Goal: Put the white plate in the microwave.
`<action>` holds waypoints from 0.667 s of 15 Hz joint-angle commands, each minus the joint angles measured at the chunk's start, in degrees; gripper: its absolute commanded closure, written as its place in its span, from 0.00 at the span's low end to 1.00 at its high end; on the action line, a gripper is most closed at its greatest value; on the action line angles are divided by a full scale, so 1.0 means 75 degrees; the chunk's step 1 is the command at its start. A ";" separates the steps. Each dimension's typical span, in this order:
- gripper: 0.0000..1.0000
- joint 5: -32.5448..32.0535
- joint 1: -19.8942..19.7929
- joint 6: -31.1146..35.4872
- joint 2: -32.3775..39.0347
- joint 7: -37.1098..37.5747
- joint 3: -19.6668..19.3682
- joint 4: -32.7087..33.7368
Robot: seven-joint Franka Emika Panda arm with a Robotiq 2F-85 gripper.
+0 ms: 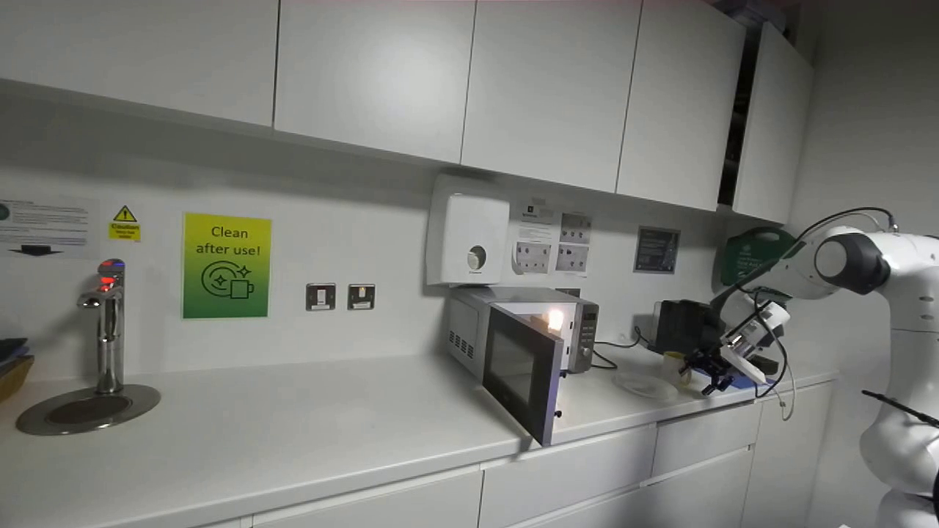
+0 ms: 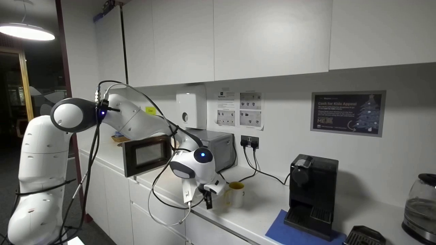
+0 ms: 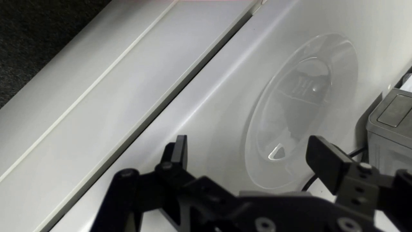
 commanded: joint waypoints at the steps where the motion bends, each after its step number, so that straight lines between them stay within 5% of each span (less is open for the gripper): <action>1: 0.00 0.0637 -0.0292 0.0032 0.0317 -0.0600 0.0218 0.0259; 10: 0.00 0.1731 -0.0481 -0.0116 0.0675 -0.1531 0.0282 0.0580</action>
